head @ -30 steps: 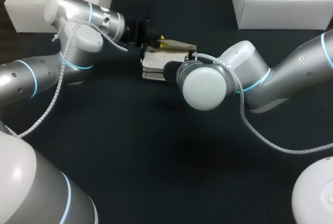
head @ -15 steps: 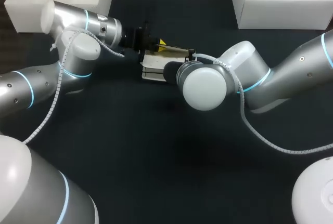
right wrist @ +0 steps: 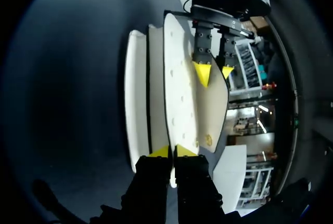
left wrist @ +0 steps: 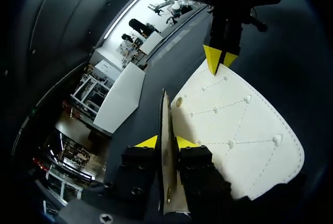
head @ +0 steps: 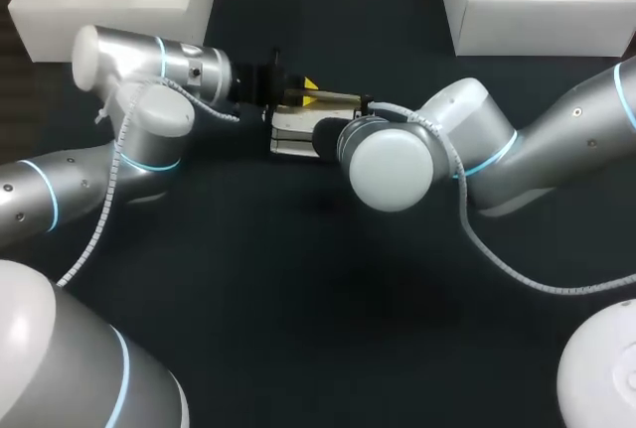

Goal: Pick up the bag, open it, inspect its contents, close it, and place it on the opposite side

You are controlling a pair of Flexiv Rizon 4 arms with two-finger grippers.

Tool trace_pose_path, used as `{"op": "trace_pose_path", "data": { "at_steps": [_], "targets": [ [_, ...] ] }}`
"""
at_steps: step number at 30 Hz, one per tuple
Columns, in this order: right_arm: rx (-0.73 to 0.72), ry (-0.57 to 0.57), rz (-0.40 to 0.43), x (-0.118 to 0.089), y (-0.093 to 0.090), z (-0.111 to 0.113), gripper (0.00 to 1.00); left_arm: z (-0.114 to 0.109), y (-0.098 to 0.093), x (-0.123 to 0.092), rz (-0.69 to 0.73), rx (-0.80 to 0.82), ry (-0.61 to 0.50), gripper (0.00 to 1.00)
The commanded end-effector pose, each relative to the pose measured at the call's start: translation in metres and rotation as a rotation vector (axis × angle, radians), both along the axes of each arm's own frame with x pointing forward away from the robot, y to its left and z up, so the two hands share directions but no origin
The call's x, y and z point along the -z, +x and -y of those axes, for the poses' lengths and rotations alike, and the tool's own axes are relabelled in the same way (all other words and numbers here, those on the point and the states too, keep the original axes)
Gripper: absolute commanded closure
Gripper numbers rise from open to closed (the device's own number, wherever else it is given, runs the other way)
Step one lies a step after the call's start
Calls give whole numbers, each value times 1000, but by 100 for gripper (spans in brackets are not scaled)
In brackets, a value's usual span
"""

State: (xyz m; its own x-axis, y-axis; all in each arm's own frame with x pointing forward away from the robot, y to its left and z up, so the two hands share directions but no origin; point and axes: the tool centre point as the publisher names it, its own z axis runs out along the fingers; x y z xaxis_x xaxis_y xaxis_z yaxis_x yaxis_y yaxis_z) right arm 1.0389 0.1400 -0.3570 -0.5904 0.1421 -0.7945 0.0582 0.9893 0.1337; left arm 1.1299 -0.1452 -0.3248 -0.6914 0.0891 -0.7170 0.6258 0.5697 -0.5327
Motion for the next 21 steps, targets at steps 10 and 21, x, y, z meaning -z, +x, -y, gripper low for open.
{"op": "trace_pose_path", "data": {
  "at_steps": [10,21],
  "targets": [
    [-8,7,12,3,0,1,100,-4,17,-21,-71,7,3,84],
    [-8,7,12,3,0,1,100,-1,14,-20,-58,-4,54,100]
  ]
}}
